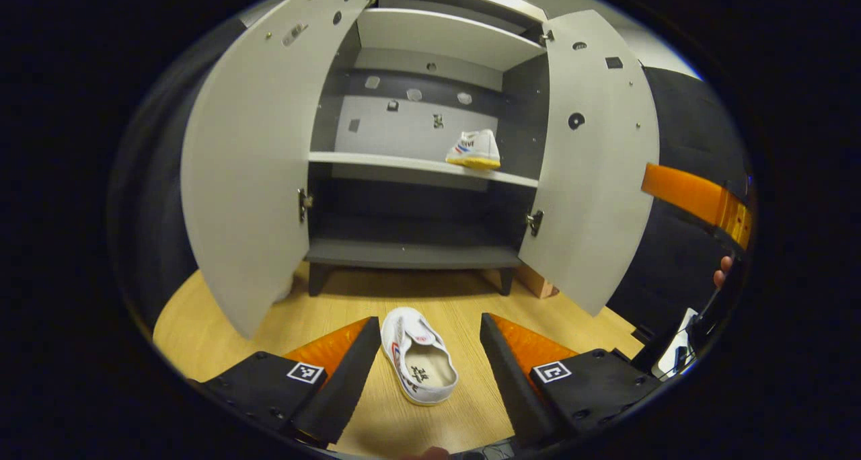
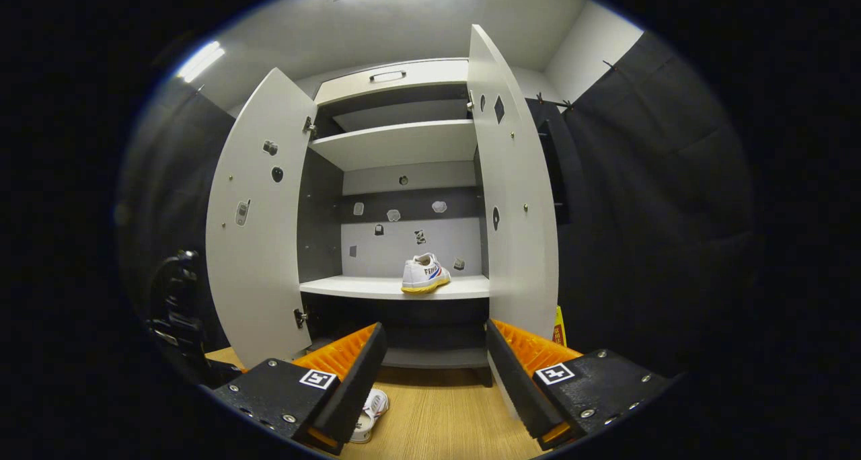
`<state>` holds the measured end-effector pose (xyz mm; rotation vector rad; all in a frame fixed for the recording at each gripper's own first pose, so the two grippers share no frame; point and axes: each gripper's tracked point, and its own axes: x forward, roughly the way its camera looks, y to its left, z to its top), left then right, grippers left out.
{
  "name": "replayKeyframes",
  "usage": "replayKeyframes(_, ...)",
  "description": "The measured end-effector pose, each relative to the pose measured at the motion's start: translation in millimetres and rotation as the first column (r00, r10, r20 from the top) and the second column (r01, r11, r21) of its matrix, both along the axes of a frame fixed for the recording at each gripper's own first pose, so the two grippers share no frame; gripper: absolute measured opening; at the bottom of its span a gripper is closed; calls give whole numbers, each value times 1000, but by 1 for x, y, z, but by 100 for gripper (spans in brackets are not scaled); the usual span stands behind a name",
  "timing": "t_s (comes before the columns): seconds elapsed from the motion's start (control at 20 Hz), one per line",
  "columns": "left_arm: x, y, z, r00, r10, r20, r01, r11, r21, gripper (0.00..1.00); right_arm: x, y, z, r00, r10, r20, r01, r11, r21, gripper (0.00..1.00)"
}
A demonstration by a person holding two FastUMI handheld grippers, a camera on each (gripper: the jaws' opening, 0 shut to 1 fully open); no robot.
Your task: Grab one shoe with the right hand and put it into the shoe cabinet, grab the other shoe with the left hand and put it into the shoe cabinet; then close the right door with the right hand and the left door with the left hand.
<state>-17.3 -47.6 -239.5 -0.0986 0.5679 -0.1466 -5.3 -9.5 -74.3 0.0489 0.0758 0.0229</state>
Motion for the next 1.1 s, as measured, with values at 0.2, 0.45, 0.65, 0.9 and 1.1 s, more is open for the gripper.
replayKeyframes(0.2,8,20,-71,987,62,-150,-51,996,76,97,-6,-8,-1,1000,-4,0,4,1000,14,92)
replayKeyframes(0.45,26,34,-133,961,93,-260,-57,988,143,98,-7,-22,-3,1000,-28,-6,28,1000,13,92)
replayKeyframes(0.65,59,43,-157,961,115,-250,-78,985,155,98,-7,-36,-4,998,-57,-16,58,998,20,92)
replayKeyframes(0.9,85,36,-183,959,87,-270,-56,991,118,96,-4,-44,-6,997,-77,-27,77,997,14,92)
replayKeyframes(1.1,93,38,-182,967,119,-226,-83,984,160,66,-4,-44,-12,996,-74,-48,74,997,-6,92)
